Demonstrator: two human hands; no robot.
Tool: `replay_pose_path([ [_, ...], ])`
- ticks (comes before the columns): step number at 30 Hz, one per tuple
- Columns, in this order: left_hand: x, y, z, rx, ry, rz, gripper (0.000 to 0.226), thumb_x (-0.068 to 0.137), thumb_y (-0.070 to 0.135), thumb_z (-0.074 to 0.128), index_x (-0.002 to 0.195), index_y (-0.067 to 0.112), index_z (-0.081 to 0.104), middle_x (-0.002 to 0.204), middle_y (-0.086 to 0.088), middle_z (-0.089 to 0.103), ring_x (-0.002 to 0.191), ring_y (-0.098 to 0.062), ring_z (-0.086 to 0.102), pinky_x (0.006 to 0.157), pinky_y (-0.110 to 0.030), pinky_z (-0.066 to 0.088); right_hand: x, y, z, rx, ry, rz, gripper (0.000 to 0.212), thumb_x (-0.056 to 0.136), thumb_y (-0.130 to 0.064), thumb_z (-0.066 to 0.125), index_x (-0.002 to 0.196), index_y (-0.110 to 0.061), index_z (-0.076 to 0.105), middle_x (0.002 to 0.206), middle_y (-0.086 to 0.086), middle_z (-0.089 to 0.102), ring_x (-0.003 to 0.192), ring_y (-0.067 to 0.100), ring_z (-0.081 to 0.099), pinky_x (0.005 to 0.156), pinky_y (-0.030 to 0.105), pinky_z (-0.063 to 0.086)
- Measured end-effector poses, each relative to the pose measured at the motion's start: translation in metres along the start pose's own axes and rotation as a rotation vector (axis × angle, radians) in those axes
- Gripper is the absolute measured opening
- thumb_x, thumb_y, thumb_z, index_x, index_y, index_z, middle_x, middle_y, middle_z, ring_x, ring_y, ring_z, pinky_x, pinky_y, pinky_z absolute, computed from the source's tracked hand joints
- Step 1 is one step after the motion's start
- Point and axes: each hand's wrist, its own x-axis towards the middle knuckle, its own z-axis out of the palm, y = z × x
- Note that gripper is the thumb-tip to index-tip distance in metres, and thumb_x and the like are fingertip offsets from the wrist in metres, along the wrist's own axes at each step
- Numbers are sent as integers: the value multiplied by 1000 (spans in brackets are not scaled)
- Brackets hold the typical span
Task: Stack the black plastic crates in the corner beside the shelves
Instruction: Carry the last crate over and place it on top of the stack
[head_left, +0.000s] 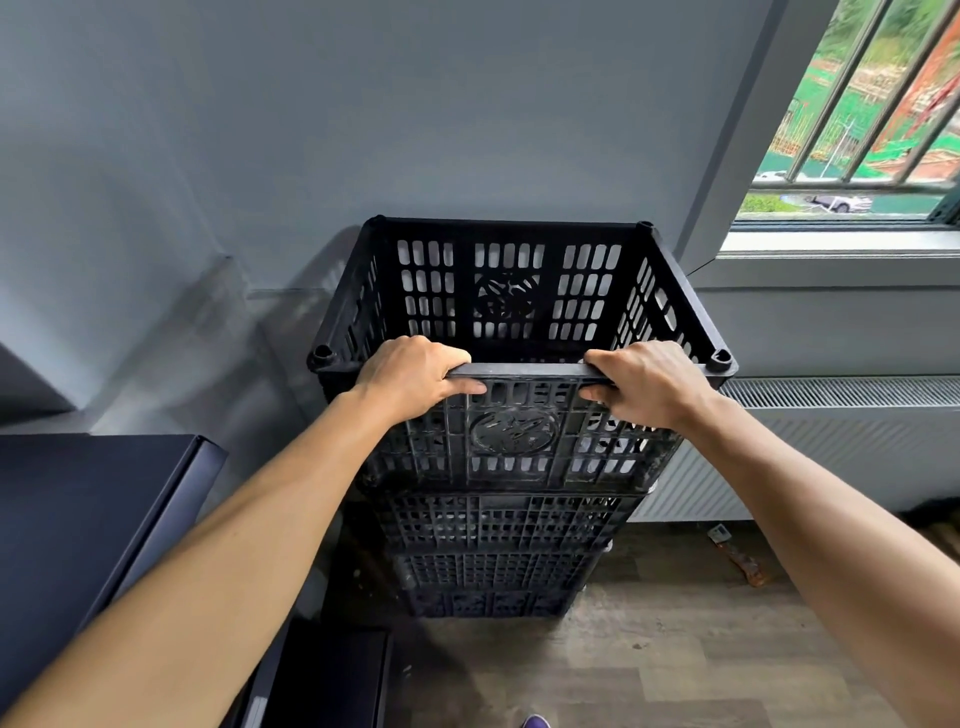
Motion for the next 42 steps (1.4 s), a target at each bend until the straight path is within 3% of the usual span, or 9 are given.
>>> replay_pose_path([
  [3,-1,6,1,-5,2,-4,56,84,71,42,96,22,66,50,6,51,51,-10,54,72,-36,54,-1,6,0,1,-12,-22,25,90,-44,60,86,-22,50,57,-12,48,48,14,53,47,25,39],
  [11,-6,11,0,-11,-10,-1,55,84,72,40,93,23,63,54,6,53,53,-11,54,70,-33,49,-5,7,0,24,-31,-18,26,90,-45,60,90,-21,51,58,-11,51,50,15,56,48,26,45],
  [14,-6,11,0,4,-6,12,56,84,73,38,91,23,63,53,5,54,52,-11,55,71,-34,51,-7,6,-1,2,-14,-5,27,90,-48,60,90,-22,51,59,-11,51,51,15,55,47,24,39],
  [17,-4,9,-1,29,-5,16,60,84,75,36,95,23,65,52,6,52,52,-11,54,74,-36,54,-6,3,-2,-11,-13,15,28,90,-47,61,89,-21,51,59,-11,48,52,16,54,48,25,38],
  [23,-5,8,-1,11,-10,16,67,82,75,39,109,22,68,47,9,49,54,-13,58,82,-41,55,-6,-4,-6,22,-61,51,23,91,-40,59,86,-22,46,61,-9,49,55,17,54,56,33,49],
  [33,-8,5,-1,1,-2,-3,69,79,77,37,102,21,69,49,8,50,56,-13,59,80,-40,55,-5,-11,-7,41,-78,75,23,91,-40,60,84,-23,46,62,-9,50,56,14,54,59,33,51],
  [42,-13,6,-4,-49,-21,-19,68,81,72,45,116,19,68,50,7,55,66,-18,68,91,-43,52,-4,-17,-7,49,-93,101,19,91,-38,60,86,-22,51,62,-10,50,56,13,52,55,29,43],
])
